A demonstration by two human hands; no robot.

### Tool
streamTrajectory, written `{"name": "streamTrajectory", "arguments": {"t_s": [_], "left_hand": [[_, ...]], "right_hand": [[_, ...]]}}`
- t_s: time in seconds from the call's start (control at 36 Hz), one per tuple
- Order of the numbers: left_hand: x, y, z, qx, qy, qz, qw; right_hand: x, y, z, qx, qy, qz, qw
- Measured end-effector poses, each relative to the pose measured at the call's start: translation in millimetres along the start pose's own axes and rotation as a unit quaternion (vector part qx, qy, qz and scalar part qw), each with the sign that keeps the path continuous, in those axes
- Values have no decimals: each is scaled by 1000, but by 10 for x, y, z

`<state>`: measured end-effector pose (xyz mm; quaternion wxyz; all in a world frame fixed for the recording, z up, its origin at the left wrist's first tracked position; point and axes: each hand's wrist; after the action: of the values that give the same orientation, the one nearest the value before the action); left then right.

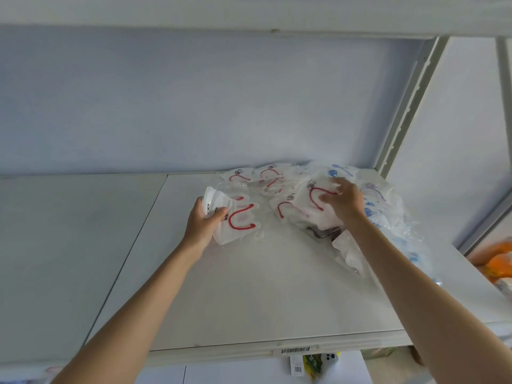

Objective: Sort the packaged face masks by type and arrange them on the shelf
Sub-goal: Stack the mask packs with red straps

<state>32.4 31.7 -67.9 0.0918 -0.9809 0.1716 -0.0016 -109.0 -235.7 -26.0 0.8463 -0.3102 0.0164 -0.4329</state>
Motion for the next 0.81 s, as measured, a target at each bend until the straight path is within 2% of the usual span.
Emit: {"name": "streamTrajectory", "arguments": {"t_s": [0.08, 0.14, 0.19, 0.28, 0.39, 0.44, 0.53, 0.58, 0.72, 0.81], "left_hand": [[9, 6, -44, -1, -12, -9, 1000], [13, 29, -95, -11, -22, -11, 1000], [18, 65, -144, -18, -22, -7, 1000], [20, 129, -195, -33, -23, 12, 999], [-8, 213, -269, -61, -29, 44, 997], [-57, 257, -314, -74, -37, 61, 995], [-98, 304, -346, -76, -36, 60, 995], [-117, 324, -340, -74, -32, 63, 995], [-121, 319, -269, -53, -17, 105, 993], [-77, 289, -231, -36, -7, 85, 996]], "right_hand": [[47, -170, 13, 146, 11, -62, 987], [31, -301, 108, 246, 10, -53, 968], [-11, -400, 232, 337, -4, -5, 941], [-91, -423, 416, 400, -29, 129, 907], [-215, -220, 577, 302, -53, 284, 908], [-257, -73, 584, 229, -54, 322, 917], [-281, 111, 597, 119, -52, 320, 938], [-286, 214, 611, 104, -59, 309, 943], [-244, 442, 616, 14, -145, 260, 955], [-210, 483, 595, 10, -157, 220, 963]]}}
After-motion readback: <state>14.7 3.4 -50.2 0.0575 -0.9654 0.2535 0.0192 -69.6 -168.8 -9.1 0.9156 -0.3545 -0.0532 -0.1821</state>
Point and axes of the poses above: each hand's wrist, its own x-axis towards the middle knuckle, its own y-axis out of the palm, z = x × y, and after that the axes turned 9 degrees about -y, right-handed
